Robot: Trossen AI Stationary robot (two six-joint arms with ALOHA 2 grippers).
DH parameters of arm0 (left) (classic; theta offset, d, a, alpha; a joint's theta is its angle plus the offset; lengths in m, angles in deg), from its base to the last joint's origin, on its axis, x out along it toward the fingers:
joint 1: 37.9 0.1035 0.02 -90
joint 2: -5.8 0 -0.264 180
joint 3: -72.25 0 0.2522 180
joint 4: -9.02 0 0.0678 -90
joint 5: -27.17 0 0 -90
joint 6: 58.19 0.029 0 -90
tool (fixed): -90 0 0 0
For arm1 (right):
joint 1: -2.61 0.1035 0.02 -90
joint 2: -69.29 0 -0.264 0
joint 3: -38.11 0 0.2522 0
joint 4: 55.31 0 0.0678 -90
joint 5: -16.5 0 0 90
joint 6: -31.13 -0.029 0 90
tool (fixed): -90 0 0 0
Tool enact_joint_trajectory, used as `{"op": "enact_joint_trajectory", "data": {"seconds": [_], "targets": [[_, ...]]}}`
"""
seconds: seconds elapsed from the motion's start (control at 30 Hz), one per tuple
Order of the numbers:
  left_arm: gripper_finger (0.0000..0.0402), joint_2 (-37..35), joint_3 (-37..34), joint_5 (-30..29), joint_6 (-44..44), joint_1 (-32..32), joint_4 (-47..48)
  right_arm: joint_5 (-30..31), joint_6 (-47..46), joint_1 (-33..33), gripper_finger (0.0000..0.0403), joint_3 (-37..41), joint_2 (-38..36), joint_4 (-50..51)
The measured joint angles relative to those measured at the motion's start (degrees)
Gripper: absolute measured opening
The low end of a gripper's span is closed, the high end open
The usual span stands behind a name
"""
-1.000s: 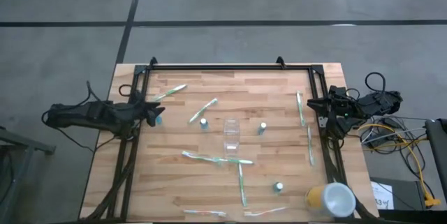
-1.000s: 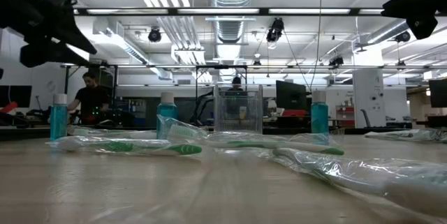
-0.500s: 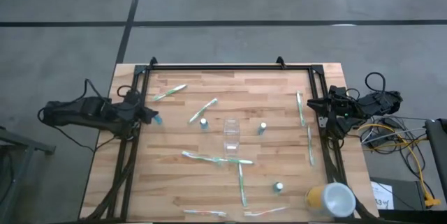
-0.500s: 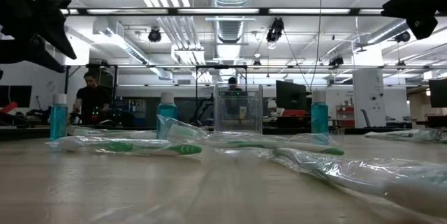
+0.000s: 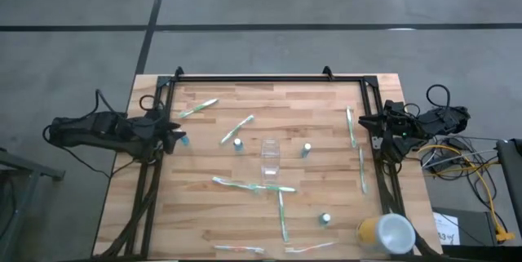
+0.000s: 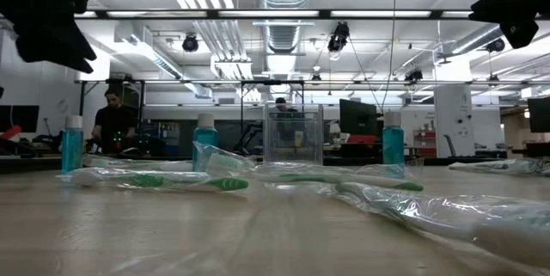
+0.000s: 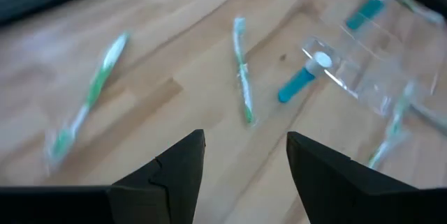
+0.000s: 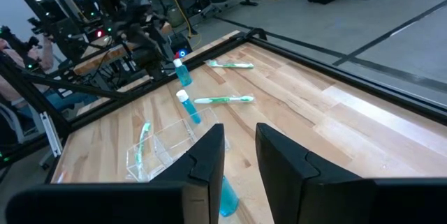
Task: Pick & Place toothbrushing station
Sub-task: Put the blue bottle into the middle of the transparent organizer
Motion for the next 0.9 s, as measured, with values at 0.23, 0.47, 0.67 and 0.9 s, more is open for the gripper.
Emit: {"op": "enact_joint_trajectory", "data": {"seconds": [0.23,0.47,0.67,0.9], "targets": [[0.0209,2.7,0.0,1.6,3.0,0.0,-0.6,0.0,0.0,0.0,0.0068,0.0,0.0,0.0],[0.0209,8.8,5.1,2.5,3.2,0.0,3.2,0.0,0.0,0.0,0.0074,0.0,0.0,0.0],[0.0209,13.6,10.3,2.5,1.0,0.0,11.2,0.0,0.0,0.0,0.0081,0.0,0.0,0.0],[0.0209,16.2,10.7,2.8,-1.6,0.0,15.0,0.0,0.0,0.0,0.0077,0.0,0.0,0.0]]}}
